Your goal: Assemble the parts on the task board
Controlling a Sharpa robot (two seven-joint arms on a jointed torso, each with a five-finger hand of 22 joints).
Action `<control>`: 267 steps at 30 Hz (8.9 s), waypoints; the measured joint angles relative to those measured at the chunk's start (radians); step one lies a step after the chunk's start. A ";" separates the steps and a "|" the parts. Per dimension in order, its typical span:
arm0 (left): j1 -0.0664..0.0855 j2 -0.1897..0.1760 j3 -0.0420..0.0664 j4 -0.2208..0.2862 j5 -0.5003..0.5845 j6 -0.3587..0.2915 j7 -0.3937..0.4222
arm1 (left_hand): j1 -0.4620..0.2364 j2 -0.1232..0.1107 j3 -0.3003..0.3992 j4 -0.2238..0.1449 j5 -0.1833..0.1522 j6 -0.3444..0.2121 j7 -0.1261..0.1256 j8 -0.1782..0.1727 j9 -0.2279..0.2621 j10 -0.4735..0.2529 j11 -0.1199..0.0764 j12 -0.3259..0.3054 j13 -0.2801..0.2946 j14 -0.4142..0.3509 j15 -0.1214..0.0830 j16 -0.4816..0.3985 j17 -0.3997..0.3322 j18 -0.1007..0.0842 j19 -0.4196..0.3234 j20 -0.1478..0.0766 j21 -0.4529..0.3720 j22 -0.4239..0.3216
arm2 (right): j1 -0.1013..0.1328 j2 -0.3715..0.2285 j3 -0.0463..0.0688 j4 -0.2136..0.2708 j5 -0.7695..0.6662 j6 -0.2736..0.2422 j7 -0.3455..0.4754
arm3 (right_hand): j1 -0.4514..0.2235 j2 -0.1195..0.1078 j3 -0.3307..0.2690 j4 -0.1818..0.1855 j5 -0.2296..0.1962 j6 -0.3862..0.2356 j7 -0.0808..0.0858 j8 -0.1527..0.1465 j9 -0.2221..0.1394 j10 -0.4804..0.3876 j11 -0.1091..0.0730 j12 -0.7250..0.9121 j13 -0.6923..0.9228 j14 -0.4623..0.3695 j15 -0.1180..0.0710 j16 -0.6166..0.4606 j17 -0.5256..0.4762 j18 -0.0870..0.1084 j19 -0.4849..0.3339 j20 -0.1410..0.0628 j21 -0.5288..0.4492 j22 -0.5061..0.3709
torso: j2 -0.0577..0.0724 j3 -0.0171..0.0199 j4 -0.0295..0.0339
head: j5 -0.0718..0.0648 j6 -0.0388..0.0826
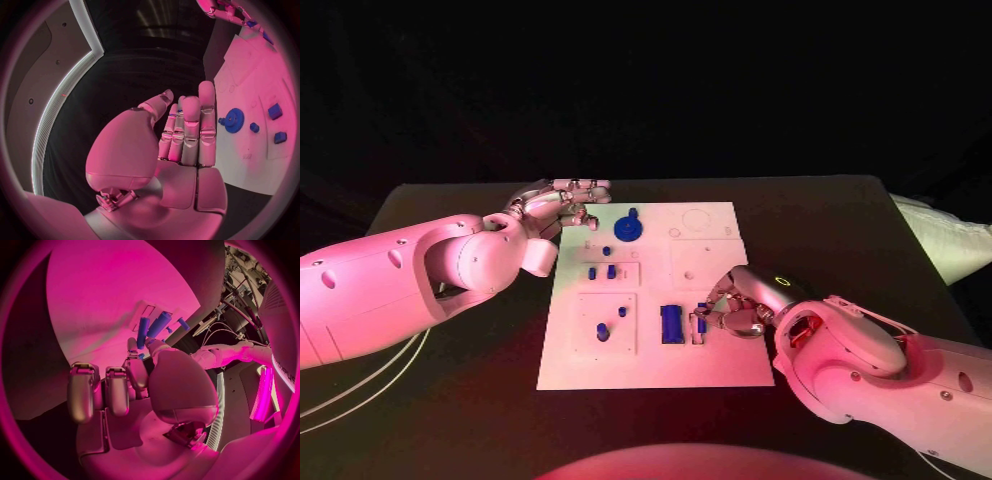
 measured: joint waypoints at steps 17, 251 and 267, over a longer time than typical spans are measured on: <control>0.000 0.000 0.000 0.001 -0.006 0.004 -0.005 | 0.000 0.000 0.000 0.000 0.000 0.000 0.000 0.000 0.000 0.000 0.000 0.000 0.000 0.000 0.000 0.000 0.000 0.000 0.000 0.000 0.000 0.000 | -0.002 0.028 0.000 -0.015 0.043 0.049 -0.004 | 0.005 0.005 -0.007 -0.007 0.004 0.004 -0.004 0.004 0.007 0.000 0.000 0.000 0.000 -0.001 -0.001 0.000 0.000 0.000 0.000 0.000 0.000 0.000 | 0.000 0.0013 -0.0012 | 0.003 -0.006; 0.000 0.002 0.000 -0.019 -0.053 0.014 -0.046 | 0.026 0.026 0.021 -0.026 0.005 -0.009 -0.002 0.017 0.001 -0.015 0.000 0.030 -0.003 -0.014 -0.001 0.004 -0.028 0.000 -0.004 -0.004 0.000 0.001 | -0.052 0.012 -0.006 -0.059 -0.031 -0.160 0.219 | 0.132 -0.016 0.027 -0.085 -0.211 -0.108 0.068 -0.071 -0.181 -0.031 0.048 0.000 0.001 0.001 0.037 0.008 0.000 0.000 0.000 0.032 0.011 0.000 | 0.000 0.0019 -0.0002 | 0.012 -0.011; 0.000 0.004 0.000 -0.021 -0.054 0.015 -0.047 | 0.026 0.026 0.021 -0.026 0.005 -0.009 -0.002 0.017 0.001 -0.015 0.000 0.030 -0.003 -0.014 0.000 0.004 -0.028 0.000 -0.004 -0.004 0.000 0.001 | -0.052 0.012 -0.005 -0.071 -0.024 -0.178 0.224 | 0.149 0.007 0.051 -0.097 -0.245 -0.071 0.050 -0.059 -0.172 -0.031 0.048 0.000 0.006 0.001 0.037 0.008 0.000 0.000 0.000 0.032 0.011 0.000 | 0.000 0.0019 -0.0001 | 0.010 -0.012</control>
